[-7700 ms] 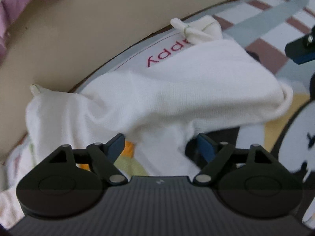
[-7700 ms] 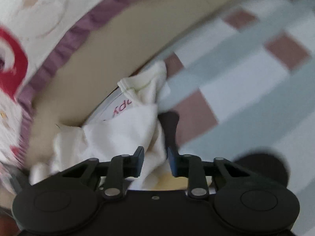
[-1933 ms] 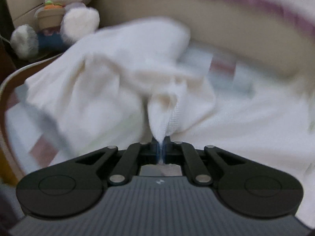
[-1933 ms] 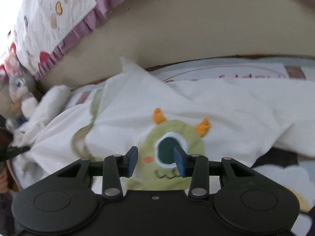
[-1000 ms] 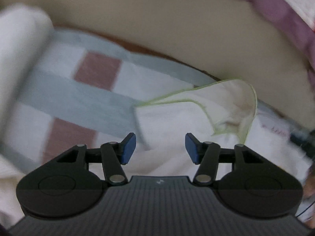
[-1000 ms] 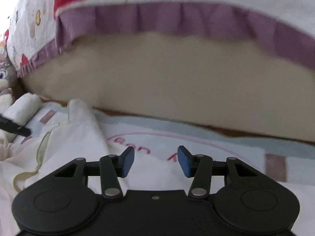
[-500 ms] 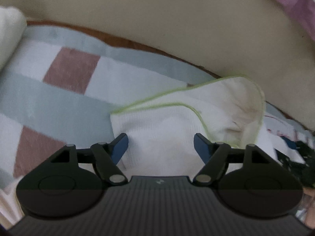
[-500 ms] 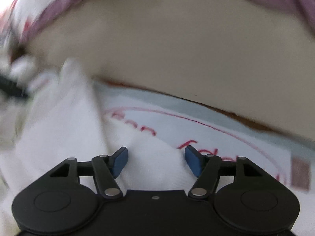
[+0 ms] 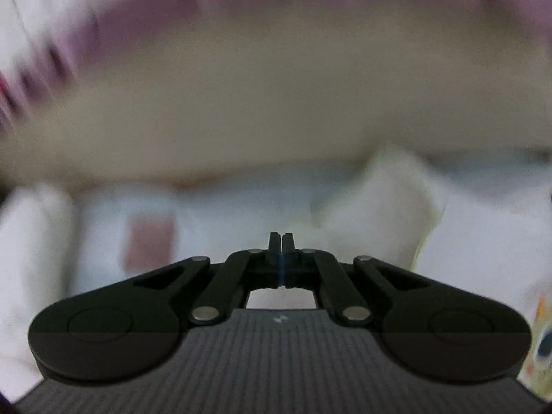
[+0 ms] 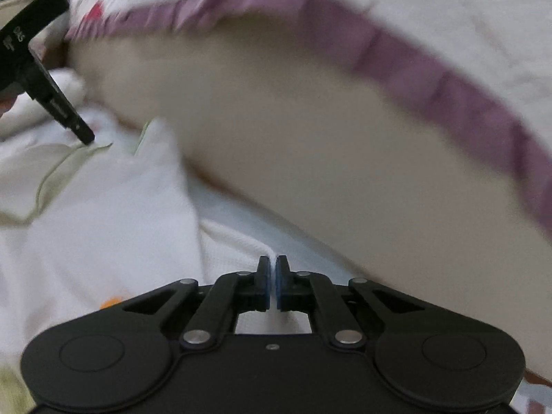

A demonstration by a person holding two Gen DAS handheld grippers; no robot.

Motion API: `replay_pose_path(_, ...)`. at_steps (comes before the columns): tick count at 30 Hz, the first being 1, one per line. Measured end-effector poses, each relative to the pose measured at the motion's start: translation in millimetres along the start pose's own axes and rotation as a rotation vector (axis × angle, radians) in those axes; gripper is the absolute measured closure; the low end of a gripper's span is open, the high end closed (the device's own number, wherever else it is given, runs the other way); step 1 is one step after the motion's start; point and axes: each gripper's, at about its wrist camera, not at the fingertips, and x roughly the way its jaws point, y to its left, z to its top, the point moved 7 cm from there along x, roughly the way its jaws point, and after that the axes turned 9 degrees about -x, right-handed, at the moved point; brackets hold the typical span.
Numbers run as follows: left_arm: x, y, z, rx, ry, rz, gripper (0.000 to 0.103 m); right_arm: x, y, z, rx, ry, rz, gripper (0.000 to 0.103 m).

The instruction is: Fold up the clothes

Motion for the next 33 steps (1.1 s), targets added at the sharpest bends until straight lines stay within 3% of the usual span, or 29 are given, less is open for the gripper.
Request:
replay_pose_path(3, -10.5, -1.8, 8.5, 0.008, -0.039, -0.021, 0.103, -10.0, -11.8, 9.3, -0.012, -0.040, -0.109, 0.099)
replay_pose_path(5, -17.6, -3.1, 14.2, 0.013, -0.064, -0.035, 0.103, -7.5, -10.3, 8.8, -0.072, -0.014, -0.182, 0.099)
replay_pose_path(10, -31.4, -4.3, 26.0, 0.018, -0.114, -0.066, 0.100, 20.1, 1.7, -17.4, -0.170, 0.140, -0.268, 0.100)
replay_pose_path(12, -18.3, 3.2, 20.3, -0.011, -0.069, -0.061, 0.090, 25.8, 0.9, -21.4, -0.145, 0.173, -0.288, 0.100)
replay_pose_path(13, -11.9, 6.9, 17.5, -0.025, -0.046, -0.058, 0.086, 28.3, -0.4, -22.4, -0.126, 0.201, -0.286, 0.100)
replay_pose_path(15, 1.0, 14.3, 11.7, -0.054, 0.000, -0.052, 0.062, 33.3, -3.0, -26.0, -0.069, 0.270, -0.236, 0.100)
replay_pose_path(16, 7.3, 18.0, 8.9, -0.068, 0.022, -0.049, 0.057, 32.6, -5.7, -26.9, -0.027, 0.277, -0.203, 0.099)
replay_pose_path(19, 26.2, 28.9, 0.3, -0.112, 0.090, -0.041, 0.053, 30.2, -13.7, -28.6, 0.096, 0.295, -0.111, 0.099)
replay_pose_path(22, 44.7, 39.5, -8.2, -0.155, 0.159, -0.032, 0.053, 28.8, -21.7, -31.2, 0.180, 0.285, -0.074, 0.099)
replay_pose_path(26, 69.2, 49.6, -18.9, -0.211, 0.241, -0.029, 0.040, 33.0, -24.9, -32.4, 0.304, 0.269, -0.008, 0.099)
replay_pose_path(30, 77.6, 43.3, -22.2, -0.205, 0.204, -0.089, 0.020, 34.5, -24.0, -31.2, 0.421, 0.248, 0.063, 0.098)
replay_pose_path(33, 76.5, 31.4, -30.3, -0.152, 0.160, -0.099, 0.019, 35.4, -19.7, -31.5, 0.435, 0.239, 0.077, 0.097)
